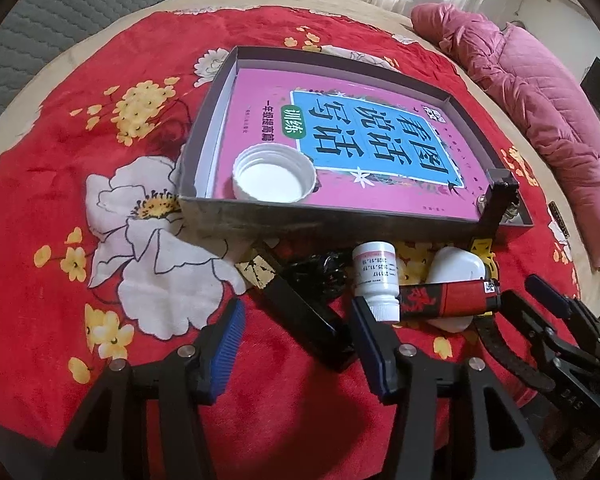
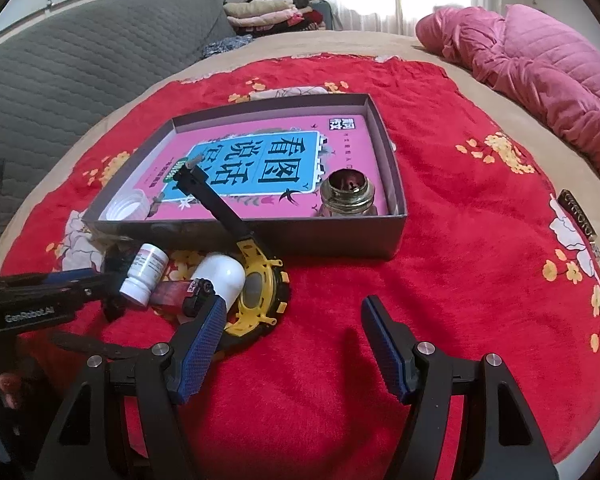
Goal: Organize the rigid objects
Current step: 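Move the right gripper toward the yellow tape measure while the left approaches the black item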
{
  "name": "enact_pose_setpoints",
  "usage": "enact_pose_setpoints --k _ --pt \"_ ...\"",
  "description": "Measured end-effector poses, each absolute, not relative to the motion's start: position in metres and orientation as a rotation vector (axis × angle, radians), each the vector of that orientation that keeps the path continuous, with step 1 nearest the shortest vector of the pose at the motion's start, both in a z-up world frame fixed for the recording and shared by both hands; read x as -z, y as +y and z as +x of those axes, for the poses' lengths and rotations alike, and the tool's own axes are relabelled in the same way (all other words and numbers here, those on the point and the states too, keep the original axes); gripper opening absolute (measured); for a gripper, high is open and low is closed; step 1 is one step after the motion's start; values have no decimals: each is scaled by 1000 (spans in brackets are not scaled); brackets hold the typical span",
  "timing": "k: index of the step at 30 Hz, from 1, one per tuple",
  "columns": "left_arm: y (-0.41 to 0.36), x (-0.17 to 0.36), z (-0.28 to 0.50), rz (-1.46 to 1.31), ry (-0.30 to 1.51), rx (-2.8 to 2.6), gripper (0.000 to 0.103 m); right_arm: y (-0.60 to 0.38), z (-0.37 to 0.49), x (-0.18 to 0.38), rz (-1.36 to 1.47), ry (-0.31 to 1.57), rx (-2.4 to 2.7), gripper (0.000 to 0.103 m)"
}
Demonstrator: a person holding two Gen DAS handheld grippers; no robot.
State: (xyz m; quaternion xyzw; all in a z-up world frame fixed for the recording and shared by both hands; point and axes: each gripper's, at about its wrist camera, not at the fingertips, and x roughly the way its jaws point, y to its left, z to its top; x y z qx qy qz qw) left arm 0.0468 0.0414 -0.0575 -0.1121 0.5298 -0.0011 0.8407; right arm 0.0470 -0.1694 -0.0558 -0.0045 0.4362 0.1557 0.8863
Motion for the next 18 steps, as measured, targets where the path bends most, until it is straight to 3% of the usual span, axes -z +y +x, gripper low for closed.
enact_pose_setpoints --k 18 --pt "61 60 46 -313 1144 -29 59 -163 57 75 -23 933 -342 70"
